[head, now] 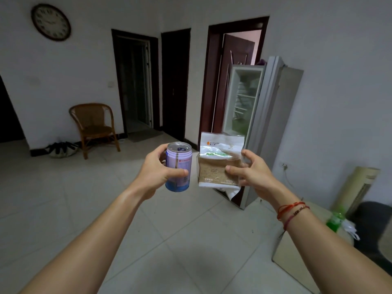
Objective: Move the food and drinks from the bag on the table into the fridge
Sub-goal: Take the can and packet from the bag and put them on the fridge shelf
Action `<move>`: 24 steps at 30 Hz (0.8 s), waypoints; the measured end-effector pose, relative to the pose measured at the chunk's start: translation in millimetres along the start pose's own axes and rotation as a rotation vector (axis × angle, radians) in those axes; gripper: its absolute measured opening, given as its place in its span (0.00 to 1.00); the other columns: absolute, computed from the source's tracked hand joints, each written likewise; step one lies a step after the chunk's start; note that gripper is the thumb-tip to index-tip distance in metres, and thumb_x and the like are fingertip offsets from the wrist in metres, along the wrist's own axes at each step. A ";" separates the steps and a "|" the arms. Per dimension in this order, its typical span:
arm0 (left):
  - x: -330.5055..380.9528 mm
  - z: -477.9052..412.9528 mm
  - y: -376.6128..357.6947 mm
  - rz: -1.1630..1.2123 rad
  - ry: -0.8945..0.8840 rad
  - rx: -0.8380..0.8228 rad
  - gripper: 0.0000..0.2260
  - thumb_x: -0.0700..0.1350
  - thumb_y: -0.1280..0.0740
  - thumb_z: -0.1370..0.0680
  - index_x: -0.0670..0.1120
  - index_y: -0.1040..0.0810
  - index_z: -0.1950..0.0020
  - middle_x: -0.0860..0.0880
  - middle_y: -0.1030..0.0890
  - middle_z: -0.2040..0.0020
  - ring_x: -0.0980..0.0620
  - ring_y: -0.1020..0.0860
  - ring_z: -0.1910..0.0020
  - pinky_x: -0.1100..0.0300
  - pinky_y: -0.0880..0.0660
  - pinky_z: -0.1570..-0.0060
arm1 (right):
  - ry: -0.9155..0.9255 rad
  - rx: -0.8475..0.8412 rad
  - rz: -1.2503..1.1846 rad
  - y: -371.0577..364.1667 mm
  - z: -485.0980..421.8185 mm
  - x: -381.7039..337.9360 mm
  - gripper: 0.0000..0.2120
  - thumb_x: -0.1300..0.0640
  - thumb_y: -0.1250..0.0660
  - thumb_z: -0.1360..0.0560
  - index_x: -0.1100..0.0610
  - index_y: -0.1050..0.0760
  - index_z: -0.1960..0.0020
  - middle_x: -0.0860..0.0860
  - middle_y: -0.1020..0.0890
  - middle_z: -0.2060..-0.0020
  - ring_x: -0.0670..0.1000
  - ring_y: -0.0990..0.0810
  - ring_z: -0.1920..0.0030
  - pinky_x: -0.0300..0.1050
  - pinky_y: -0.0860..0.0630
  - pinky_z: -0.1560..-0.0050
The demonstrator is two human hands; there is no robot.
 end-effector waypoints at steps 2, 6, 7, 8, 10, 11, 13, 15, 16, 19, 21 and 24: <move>-9.6 -26.4 2.9 -0.010 0.006 -0.008 0.28 0.34 0.20 0.37 0.56 0.24 0.44 0.56 0.18 0.49 0.59 0.20 0.50 0.66 0.22 0.59 | -0.010 0.015 0.005 -4.3 -27.2 4.3 0.19 0.68 0.25 0.27 0.51 0.24 0.43 0.49 0.12 0.60 0.46 0.14 0.61 0.39 0.21 0.68; -36.7 -84.2 5.6 -0.029 0.020 -0.012 0.29 0.36 0.20 0.37 0.57 0.24 0.43 0.58 0.18 0.50 0.59 0.20 0.50 0.65 0.22 0.59 | -0.024 0.021 0.015 -10.2 -88.8 16.9 0.22 0.67 0.25 0.27 0.55 0.25 0.36 0.53 0.12 0.53 0.49 0.13 0.57 0.41 0.20 0.67; -43.7 -100.1 5.5 -0.028 0.019 -0.012 0.29 0.36 0.19 0.37 0.57 0.24 0.43 0.58 0.18 0.50 0.60 0.19 0.51 0.64 0.22 0.59 | -0.027 0.026 0.010 -10.3 -105.8 20.0 0.22 0.68 0.25 0.27 0.55 0.25 0.36 0.53 0.12 0.52 0.50 0.13 0.57 0.41 0.20 0.67; -51.0 -116.9 5.1 -0.026 0.020 -0.011 0.29 0.35 0.19 0.37 0.56 0.24 0.43 0.57 0.17 0.50 0.61 0.19 0.52 0.65 0.22 0.60 | -0.028 0.027 0.008 -10.0 -123.5 23.4 0.22 0.68 0.25 0.27 0.55 0.25 0.37 0.54 0.13 0.52 0.50 0.13 0.58 0.41 0.20 0.67; -63.6 -151.7 3.2 -0.026 0.022 -0.010 0.29 0.35 0.20 0.37 0.55 0.24 0.42 0.56 0.17 0.51 0.61 0.19 0.52 0.66 0.22 0.62 | -0.024 0.029 0.006 -8.6 -160.8 30.1 0.21 0.69 0.26 0.27 0.56 0.24 0.37 0.53 0.13 0.53 0.50 0.13 0.58 0.41 0.20 0.67; -69.6 -169.8 1.6 -0.030 0.024 -0.013 0.30 0.35 0.20 0.37 0.55 0.25 0.41 0.56 0.18 0.50 0.59 0.19 0.51 0.66 0.22 0.61 | -0.019 0.030 0.011 -7.1 -179.5 33.3 0.21 0.69 0.26 0.27 0.56 0.24 0.38 0.53 0.12 0.53 0.51 0.13 0.57 0.43 0.20 0.66; -80.2 -209.7 -1.6 -0.039 0.023 -0.025 0.30 0.35 0.20 0.36 0.53 0.26 0.38 0.56 0.19 0.48 0.56 0.19 0.50 0.65 0.22 0.59 | -0.011 0.033 0.021 -2.6 -222.3 39.7 0.21 0.68 0.25 0.27 0.55 0.24 0.38 0.52 0.12 0.52 0.53 0.13 0.52 0.47 0.18 0.61; -87.3 -249.4 -3.4 -0.040 0.022 -0.029 0.31 0.35 0.21 0.35 0.52 0.27 0.37 0.55 0.19 0.47 0.55 0.20 0.49 0.64 0.22 0.59 | -0.013 0.039 0.019 1.9 -264.7 42.0 0.22 0.68 0.25 0.27 0.54 0.24 0.37 0.52 0.12 0.52 0.55 0.13 0.51 0.51 0.17 0.57; -91.3 -270.8 -4.0 -0.043 0.024 -0.028 0.31 0.35 0.21 0.35 0.51 0.27 0.36 0.55 0.19 0.47 0.55 0.20 0.48 0.65 0.22 0.59 | -0.017 0.041 0.018 4.1 -287.4 43.3 0.22 0.68 0.25 0.27 0.53 0.24 0.37 0.53 0.12 0.51 0.56 0.13 0.50 0.54 0.17 0.54; -101.4 -332.9 -6.1 -0.041 0.024 -0.023 0.31 0.34 0.21 0.35 0.51 0.27 0.36 0.54 0.19 0.47 0.53 0.20 0.48 0.65 0.21 0.60 | -0.018 0.033 0.009 8.6 -353.2 45.1 0.22 0.67 0.25 0.27 0.53 0.24 0.37 0.54 0.12 0.51 0.56 0.13 0.50 0.55 0.17 0.51; -109.7 -368.4 -5.5 -0.036 0.025 -0.017 0.31 0.34 0.21 0.34 0.50 0.27 0.36 0.54 0.19 0.48 0.54 0.19 0.49 0.65 0.21 0.61 | -0.021 0.038 0.004 10.0 -389.1 45.9 0.22 0.66 0.24 0.27 0.53 0.24 0.37 0.53 0.12 0.53 0.53 0.13 0.55 0.49 0.19 0.57; -124.4 -413.0 -6.0 -0.025 0.034 -0.019 0.31 0.33 0.22 0.34 0.48 0.27 0.35 0.54 0.18 0.48 0.54 0.18 0.51 0.64 0.21 0.61 | -0.030 0.039 0.008 12.2 -433.5 49.8 0.21 0.67 0.25 0.27 0.53 0.24 0.38 0.51 0.12 0.56 0.48 0.14 0.60 0.45 0.20 0.62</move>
Point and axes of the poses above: each hand's wrist, its own z-axis away from the middle knuckle, its own y-axis out of the back of the hand, x = y × z, the point moved 1 cm from there along -z, towards the middle knuckle
